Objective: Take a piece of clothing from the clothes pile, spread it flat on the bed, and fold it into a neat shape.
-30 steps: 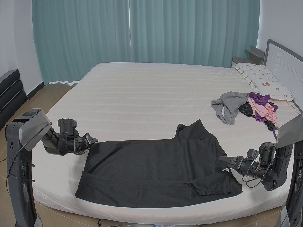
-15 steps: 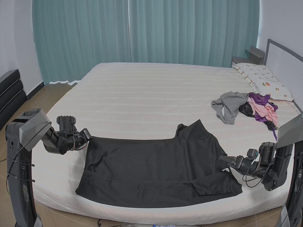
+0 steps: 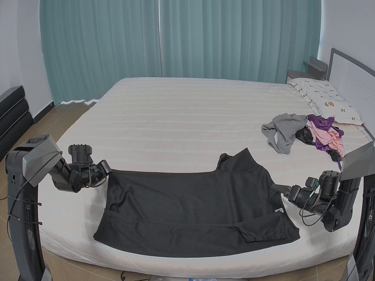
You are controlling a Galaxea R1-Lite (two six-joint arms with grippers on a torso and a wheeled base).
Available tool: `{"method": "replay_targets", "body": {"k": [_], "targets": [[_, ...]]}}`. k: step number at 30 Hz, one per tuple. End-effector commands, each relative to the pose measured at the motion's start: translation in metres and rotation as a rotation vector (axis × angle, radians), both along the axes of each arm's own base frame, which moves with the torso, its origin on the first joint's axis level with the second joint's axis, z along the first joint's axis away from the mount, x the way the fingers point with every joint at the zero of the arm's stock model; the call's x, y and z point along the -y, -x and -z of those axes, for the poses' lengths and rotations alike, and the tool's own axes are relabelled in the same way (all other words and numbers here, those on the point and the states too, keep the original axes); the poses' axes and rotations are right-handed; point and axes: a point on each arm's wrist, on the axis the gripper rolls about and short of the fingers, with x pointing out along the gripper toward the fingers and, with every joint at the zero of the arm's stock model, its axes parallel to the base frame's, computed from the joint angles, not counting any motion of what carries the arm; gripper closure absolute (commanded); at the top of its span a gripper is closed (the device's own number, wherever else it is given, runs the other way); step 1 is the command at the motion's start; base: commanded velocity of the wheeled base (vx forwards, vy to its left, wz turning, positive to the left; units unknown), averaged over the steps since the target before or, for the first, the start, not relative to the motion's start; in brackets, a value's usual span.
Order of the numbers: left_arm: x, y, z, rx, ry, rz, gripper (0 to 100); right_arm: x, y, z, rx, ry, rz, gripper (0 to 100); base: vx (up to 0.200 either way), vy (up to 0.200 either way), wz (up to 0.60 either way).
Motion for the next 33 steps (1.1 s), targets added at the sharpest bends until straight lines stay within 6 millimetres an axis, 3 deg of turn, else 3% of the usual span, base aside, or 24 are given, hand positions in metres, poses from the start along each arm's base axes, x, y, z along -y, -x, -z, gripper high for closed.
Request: {"method": "replay_targets", "body": {"k": [1,5,6,11,17,23,26,33], "targets": [[0.001,0.002,0.0,-0.002,0.001,0.002,100,-0.008,-0.018,0.002,0.033,0.017,0.003,0,0.0,0.0,0.0],[0.001,0.002,0.0,-0.003,0.011,0.001,100,-0.015,-0.049,-0.002,0.033,0.042,0.026,0,0.0,0.0,0.0],[0.001,0.002,0.0,-0.003,0.011,0.001,100,-0.015,-0.049,-0.002,0.033,0.042,0.026,0,0.0,0.0,0.0],[0.001,0.003,0.002,-0.022,0.05,-0.02,100,-0.033,-0.099,-0.012,0.01,0.053,0.008,0,0.0,0.0,0.0],[0.0,0.005,0.003,-0.031,0.067,-0.031,100,-0.042,-0.141,-0.003,-0.055,0.112,0.066,0,0.0,0.0,0.0],[0.0,0.006,0.004,-0.036,0.072,-0.034,100,-0.036,-0.165,0.006,-0.089,0.142,0.075,0,0.0,0.0,0.0],[0.001,0.007,0.005,-0.039,0.072,-0.033,100,-0.045,-0.175,0.017,-0.114,0.146,0.069,0,0.0,0.0,0.0],[0.001,0.009,0.006,-0.047,0.073,-0.032,100,-0.048,-0.191,0.011,-0.092,0.165,0.1,0,0.0,0.0,0.0]]}}
